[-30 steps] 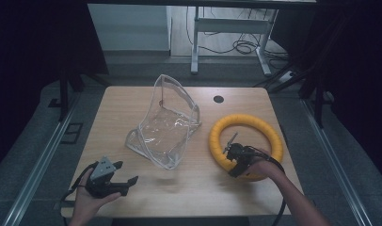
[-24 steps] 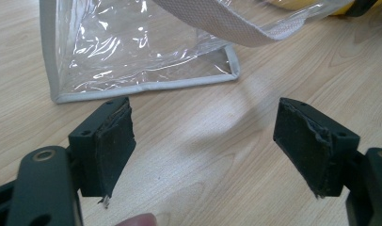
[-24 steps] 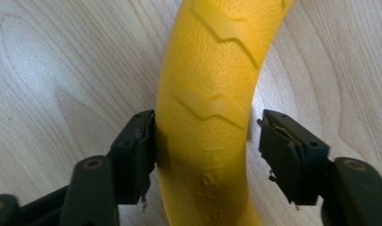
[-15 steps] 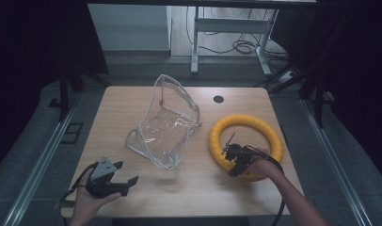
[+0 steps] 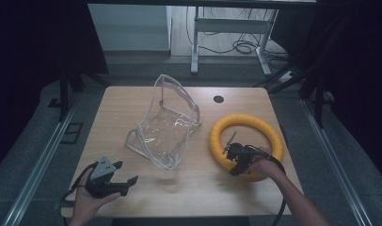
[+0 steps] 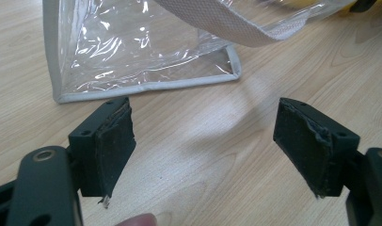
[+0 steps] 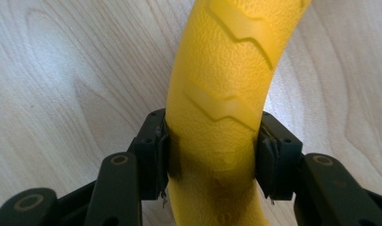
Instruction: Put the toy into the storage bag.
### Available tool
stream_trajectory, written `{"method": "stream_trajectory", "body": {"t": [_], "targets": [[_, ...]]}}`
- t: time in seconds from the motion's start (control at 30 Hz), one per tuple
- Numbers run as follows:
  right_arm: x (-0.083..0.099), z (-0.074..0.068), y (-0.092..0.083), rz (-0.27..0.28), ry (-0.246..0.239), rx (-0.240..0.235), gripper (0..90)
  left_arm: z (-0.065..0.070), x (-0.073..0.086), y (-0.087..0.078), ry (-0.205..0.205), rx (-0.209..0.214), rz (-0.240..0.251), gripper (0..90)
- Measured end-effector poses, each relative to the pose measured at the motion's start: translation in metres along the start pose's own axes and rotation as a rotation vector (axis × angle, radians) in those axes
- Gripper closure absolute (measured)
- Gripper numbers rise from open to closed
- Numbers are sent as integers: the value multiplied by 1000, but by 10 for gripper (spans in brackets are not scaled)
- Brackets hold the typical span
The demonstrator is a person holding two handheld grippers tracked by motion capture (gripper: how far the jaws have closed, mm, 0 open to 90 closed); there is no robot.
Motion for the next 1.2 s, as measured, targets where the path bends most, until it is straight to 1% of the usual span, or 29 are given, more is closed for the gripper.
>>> {"method": "stream_trajectory", "body": {"t": [0.07,0.13,0.17,0.2,0.23,0.3,0.37,0.4,0.43,0.47,0.53,0.6,0.67,0.73,0.77,0.8,0.83,0.87,0.9,0.93,0.97,1.0,1.03,1.07,1.1,1.2], "targets": [[-1,1,-5,21,5,-1,519,0,0,-1,-1,-1,2,207],[-1,1,-6,26,3,1,519,0,0,-1,-1,-1,2,207],[-1,1,-8,39,10,-5,519,0,0,0,-1,-1,2,207],[-2,0,-11,40,21,1,520,0,0,0,-1,0,2,207],[-2,0,-11,51,14,1,520,0,0,0,0,-1,1,207],[-3,0,-14,61,17,0,520,0,0,0,0,-1,0,207],[-3,-1,-15,62,20,0,520,0,0,0,0,-1,0,207],[-4,-1,-18,74,17,1,520,0,0,0,0,-1,1,207],[-4,-1,-18,74,17,1,520,0,0,0,0,-1,1,207],[-5,-2,-21,94,20,-2,520,0,0,0,0,-1,0,207],[-6,-2,-23,100,22,-1,520,0,0,0,-1,-1,1,207],[-9,-2,-30,134,22,5,520,0,0,0,0,-1,0,207],[-10,-3,-32,143,27,9,519,0,0,0,0,-1,0,207],[-13,-3,-40,178,29,17,520,0,0,0,-1,-1,0,207],[-13,-3,-40,178,29,17,520,0,0,0,-1,-1,0,207],[-16,-3,-46,207,33,25,520,0,0,0,0,-1,-1,207],[-16,-3,-46,207,33,25,520,0,0,0,0,-1,-1,207],[-18,-3,-49,222,31,29,520,0,0,0,0,-1,0,207],[-19,-3,-51,237,31,31,520,0,0,0,0,-1,0,207],[-22,-4,-58,265,34,36,520,0,0,0,-1,-1,2,207],[-22,-4,-58,265,34,36,520,0,0,0,-1,-1,2,207],[-24,-4,-61,283,35,36,520,0,0,0,-1,-1,2,207],[-27,-4,-67,314,42,40,520,0,0,0,-1,-1,2,207],[-28,-4,-70,326,40,44,520,0,0,0,-1,-1,2,207],[-28,-4,-70,326,40,44,520,0,0,0,-1,-1,2,207],[-33,-4,-81,381,45,57,520,0,0,0,-1,-1,1,207]]}}
Point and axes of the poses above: each handheld gripper's, and its own axes: y roughly forward along the jaws, x roughly out of its underside, z roughly to its right, the point moved 8 cm from there along y, roughly forward along the jaws, and after that the axes turned 2 degrees about z, right-handed, at the moved point
